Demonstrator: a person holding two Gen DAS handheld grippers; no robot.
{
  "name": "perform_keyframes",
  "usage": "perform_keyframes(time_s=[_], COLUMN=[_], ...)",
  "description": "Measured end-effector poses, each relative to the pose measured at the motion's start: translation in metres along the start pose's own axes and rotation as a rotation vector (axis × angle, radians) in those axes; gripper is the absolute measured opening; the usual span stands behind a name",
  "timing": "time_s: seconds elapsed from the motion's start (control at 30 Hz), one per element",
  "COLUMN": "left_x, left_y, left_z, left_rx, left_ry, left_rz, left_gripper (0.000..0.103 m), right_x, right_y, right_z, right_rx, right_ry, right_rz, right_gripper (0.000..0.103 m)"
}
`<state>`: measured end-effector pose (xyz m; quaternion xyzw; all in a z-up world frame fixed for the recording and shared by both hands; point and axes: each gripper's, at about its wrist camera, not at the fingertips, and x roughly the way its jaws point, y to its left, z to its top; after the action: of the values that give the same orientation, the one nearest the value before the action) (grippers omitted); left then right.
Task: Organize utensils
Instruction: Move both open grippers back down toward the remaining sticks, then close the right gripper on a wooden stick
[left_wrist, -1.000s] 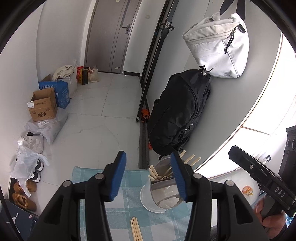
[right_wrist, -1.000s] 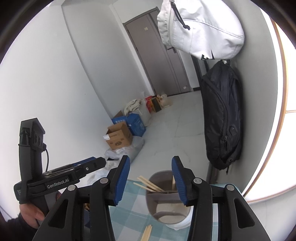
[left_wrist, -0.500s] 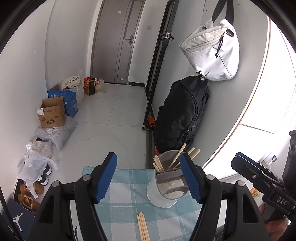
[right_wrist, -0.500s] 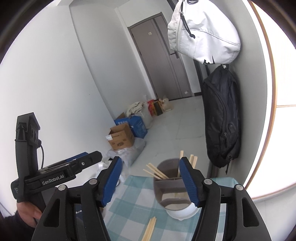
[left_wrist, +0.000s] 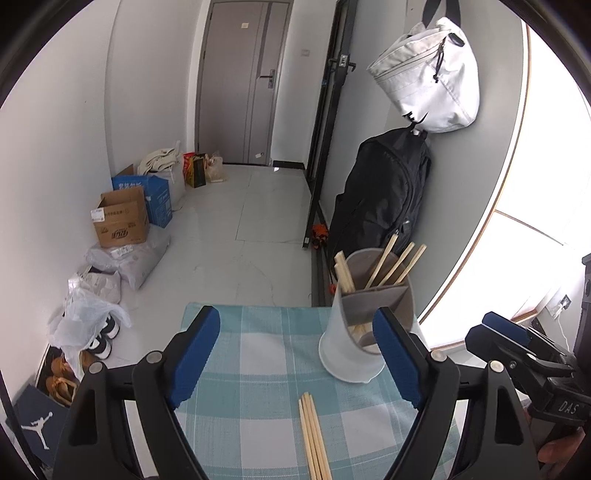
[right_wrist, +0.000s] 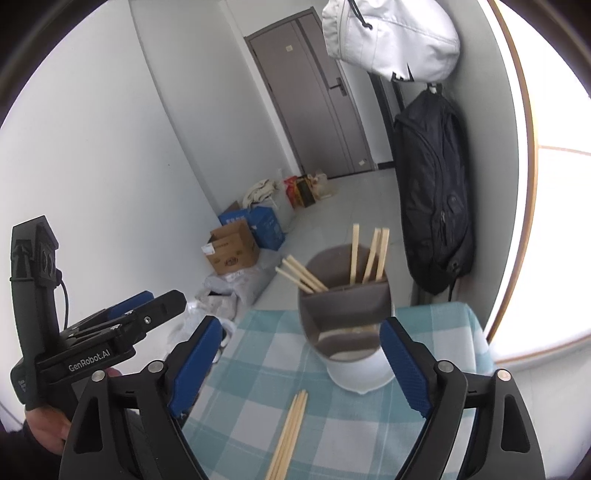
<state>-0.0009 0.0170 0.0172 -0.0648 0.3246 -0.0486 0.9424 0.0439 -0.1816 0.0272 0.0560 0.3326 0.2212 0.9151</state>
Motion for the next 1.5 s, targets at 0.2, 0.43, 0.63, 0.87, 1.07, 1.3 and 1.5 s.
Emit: perform_keyframes(time_s=[0.2,0.43,0.63,0.87,1.07,1.3,1.5], left_x=[0.011,0.035,0.045,0.046,0.048,0.050,0.046], left_y=[0.012,0.037,0.059,0.070,0.083,0.094,0.098], left_z=[-0.023,-0.046,-0.055,-0.059,-0.061,-0.061,-0.059], left_rx=[-0.030,-0.084,-0.129,-0.151,-0.183,-0.225,-0.245], left_ry=[0.026,0.090,0.143,0.166,0.186,0.202,0.196], left_rz=[0.033,0.077,0.100,0.122,0.123,0.115,0.107], left_gripper=[0.082,0.082,0.082,0.082,0.082,0.082,0.082], right_x=[0.016,0.054,0.095,0.146,0.168,0.175,0.174], right_y=[0.001,0.000,0.005,0.020,0.022,0.030,0.024], right_z=[-0.027,-0.054,-0.077,-0.101,-0.111,-0.115,-0.111], right_rx=[-0.014,-0.038,-0.066,-0.219,-0.239,-0.264,-0.229], right_ry=[0.054,0.188,0.339,0.510,0.574,0.580,0.577], right_rz=[-0.025,-0.058,-0.069,-0.111,-0.142,-0.205,-0.219], right_gripper=[0.094,0.094,0.078,0.051,0.042,0.037,0.029])
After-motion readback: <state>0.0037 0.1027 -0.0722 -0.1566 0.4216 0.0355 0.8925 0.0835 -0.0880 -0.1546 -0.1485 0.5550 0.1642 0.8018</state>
